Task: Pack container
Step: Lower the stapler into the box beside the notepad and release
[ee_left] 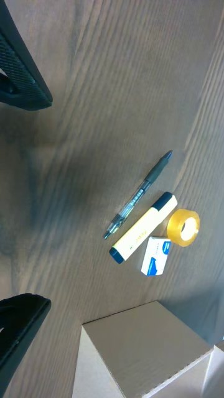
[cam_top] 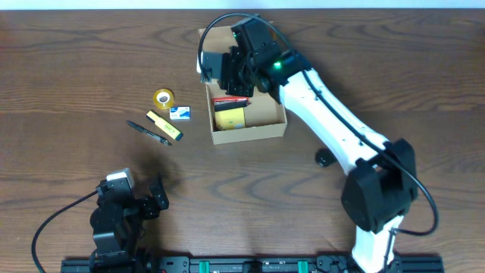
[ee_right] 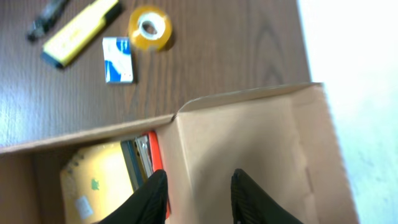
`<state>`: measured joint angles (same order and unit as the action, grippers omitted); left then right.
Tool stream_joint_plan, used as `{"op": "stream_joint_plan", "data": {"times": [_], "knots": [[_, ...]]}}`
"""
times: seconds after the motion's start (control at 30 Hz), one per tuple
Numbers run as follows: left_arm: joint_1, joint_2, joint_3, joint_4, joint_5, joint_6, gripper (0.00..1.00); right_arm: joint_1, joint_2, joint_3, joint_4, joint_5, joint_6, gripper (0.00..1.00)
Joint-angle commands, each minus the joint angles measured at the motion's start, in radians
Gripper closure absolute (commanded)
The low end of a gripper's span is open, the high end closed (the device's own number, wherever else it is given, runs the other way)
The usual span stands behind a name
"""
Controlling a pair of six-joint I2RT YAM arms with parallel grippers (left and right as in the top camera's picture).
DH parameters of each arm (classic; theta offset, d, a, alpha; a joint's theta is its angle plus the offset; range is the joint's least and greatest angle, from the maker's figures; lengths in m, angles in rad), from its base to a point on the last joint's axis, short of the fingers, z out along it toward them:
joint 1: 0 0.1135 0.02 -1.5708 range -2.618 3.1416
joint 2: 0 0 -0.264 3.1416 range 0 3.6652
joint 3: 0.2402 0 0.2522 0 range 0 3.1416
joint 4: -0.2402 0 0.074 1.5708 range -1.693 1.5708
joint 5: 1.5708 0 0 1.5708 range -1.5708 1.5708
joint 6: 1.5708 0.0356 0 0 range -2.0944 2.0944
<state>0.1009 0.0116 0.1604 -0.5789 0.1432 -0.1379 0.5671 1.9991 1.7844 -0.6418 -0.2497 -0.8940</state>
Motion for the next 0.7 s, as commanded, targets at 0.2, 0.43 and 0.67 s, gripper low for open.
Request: {"op": "stream_joint_plan", "data": {"times": [0.2, 0.43, 0.67], "knots": [[-0.004, -0.007, -0.007, 0.000, 0.004, 0.000, 0.05, -0.008, -0.071, 0.002, -0.024, 0.072, 0.417, 0.99], [-0.004, -0.007, -0.007, 0.000, 0.004, 0.000, 0.05, -0.055, -0.071, 0.002, -0.076, 0.120, 0.791, 0.99], [-0.004, -0.007, -0.007, 0.000, 0.004, 0.000, 0.05, -0.193, -0.071, 0.002, -0.264, 0.122, 1.224, 0.99]]}}
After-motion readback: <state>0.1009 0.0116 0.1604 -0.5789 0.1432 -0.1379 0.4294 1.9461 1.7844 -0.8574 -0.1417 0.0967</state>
